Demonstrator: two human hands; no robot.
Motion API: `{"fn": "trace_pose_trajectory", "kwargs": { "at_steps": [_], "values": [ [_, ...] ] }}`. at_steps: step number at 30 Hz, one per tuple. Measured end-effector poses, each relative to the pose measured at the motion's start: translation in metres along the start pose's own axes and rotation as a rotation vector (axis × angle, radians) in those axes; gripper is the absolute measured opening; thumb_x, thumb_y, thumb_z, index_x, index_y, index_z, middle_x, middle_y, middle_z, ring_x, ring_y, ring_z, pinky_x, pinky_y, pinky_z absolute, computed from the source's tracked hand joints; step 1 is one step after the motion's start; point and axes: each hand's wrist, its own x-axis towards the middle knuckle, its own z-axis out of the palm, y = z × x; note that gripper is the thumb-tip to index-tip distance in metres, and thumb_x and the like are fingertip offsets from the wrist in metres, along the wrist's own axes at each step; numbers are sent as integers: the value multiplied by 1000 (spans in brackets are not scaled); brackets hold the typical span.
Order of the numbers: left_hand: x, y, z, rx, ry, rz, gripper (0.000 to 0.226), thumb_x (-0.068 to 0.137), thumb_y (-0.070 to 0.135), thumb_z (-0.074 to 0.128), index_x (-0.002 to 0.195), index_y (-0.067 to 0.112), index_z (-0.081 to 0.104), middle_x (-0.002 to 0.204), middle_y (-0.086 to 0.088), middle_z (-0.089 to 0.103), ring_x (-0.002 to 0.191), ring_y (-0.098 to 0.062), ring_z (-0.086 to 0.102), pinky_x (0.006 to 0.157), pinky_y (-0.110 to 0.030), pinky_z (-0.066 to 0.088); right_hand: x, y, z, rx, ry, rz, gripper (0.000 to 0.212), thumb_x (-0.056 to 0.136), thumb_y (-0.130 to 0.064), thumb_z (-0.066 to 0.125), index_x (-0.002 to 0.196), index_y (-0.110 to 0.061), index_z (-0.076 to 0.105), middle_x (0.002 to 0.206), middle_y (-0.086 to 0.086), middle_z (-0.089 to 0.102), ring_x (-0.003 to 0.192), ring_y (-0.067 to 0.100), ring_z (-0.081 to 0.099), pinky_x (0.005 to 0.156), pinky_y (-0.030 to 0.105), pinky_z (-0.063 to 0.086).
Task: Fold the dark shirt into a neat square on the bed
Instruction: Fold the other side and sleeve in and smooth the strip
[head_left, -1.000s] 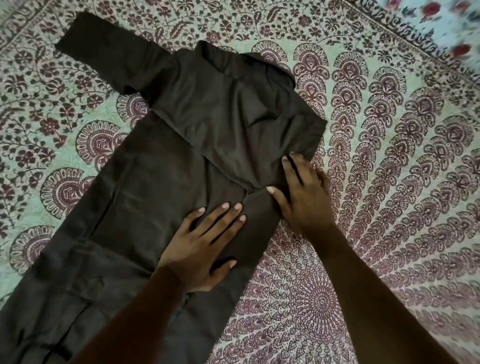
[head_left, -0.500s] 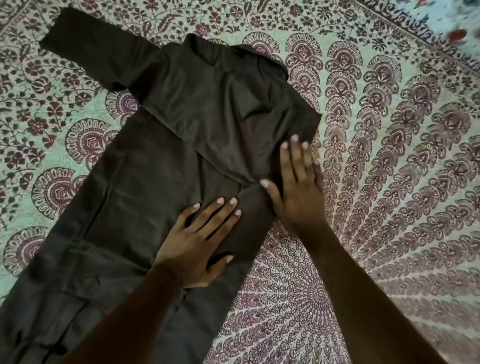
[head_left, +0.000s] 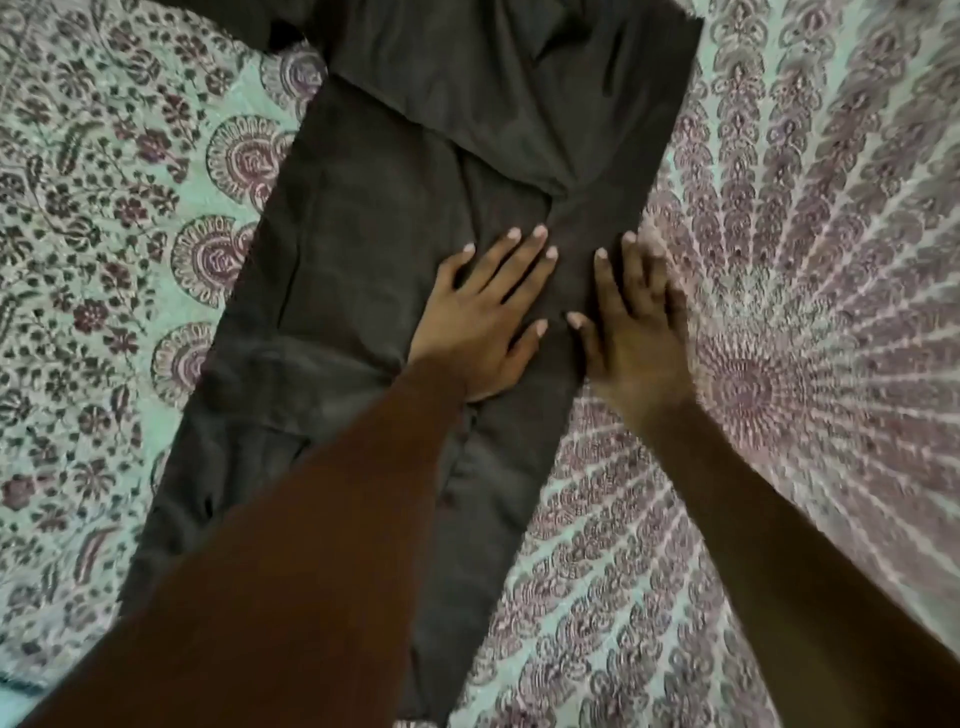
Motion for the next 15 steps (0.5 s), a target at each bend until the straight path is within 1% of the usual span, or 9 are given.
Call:
{"fn": "trace_pose_trajectory", "kwargs": {
  "at_steps": [2, 4, 6, 9, 10, 12, 15],
  "values": [
    [-4, 2, -1, 6, 11, 7, 69, 105, 52, 31, 166, 22, 19, 175, 1, 14, 161, -19, 15, 125, -50, 21, -49, -18, 8, -6, -23, 11, 68, 107, -53, 34, 164, -17, 24, 173, 11, 12, 159, 38, 12, 125, 61, 17],
    [-13, 3, -4, 3, 9, 29, 67, 106, 49, 30, 165, 20, 21, 175, -1, 15, 160, -21, 18, 125, -49, 22, -90, -36, 14, -15, -49, 8, 69, 107, -53, 33, 164, -16, 22, 174, 11, 10, 159, 38, 11, 125, 60, 17],
    [-38, 5, -8, 40, -8, 109, 65, 106, 44, 29, 165, 16, 22, 175, -3, 14, 160, -23, 18, 124, -49, 23, -125, -53, 22, -32, -59, 16, 68, 107, -52, 31, 165, -16, 21, 174, 10, 9, 160, 36, 9, 125, 59, 19],
    [-106, 8, -3, 138, -83, 298, 67, 106, 42, 26, 164, 10, 20, 175, -8, 13, 160, -27, 18, 123, -51, 24, -168, -73, 30, -40, -67, 52, 68, 108, -51, 28, 165, -14, 20, 174, 10, 8, 160, 35, 7, 126, 59, 17],
    [-133, 8, 0, 150, -111, 334, 68, 106, 43, 28, 164, 9, 20, 175, -9, 13, 160, -27, 18, 123, -51, 25, -181, -79, 32, -38, -76, 60, 69, 108, -51, 28, 165, -14, 19, 174, 11, 7, 160, 35, 6, 126, 59, 17],
    [-183, 5, 2, 124, -158, 342, 72, 105, 46, 34, 165, 10, 17, 175, -7, 11, 161, -26, 17, 125, -51, 24, -206, -92, 34, -53, -93, 59, 70, 107, -51, 32, 165, -14, 18, 174, 11, 4, 160, 35, 5, 125, 59, 18],
    [-238, 0, 0, 48, -227, 332, 82, 102, 55, 40, 166, 12, 14, 176, -6, 6, 161, -25, 14, 126, -52, 23, -242, -109, 38, -95, -124, 22, 73, 106, -54, 35, 166, -15, 16, 174, 10, 1, 160, 35, 8, 126, 58, 17]
  ]
}}
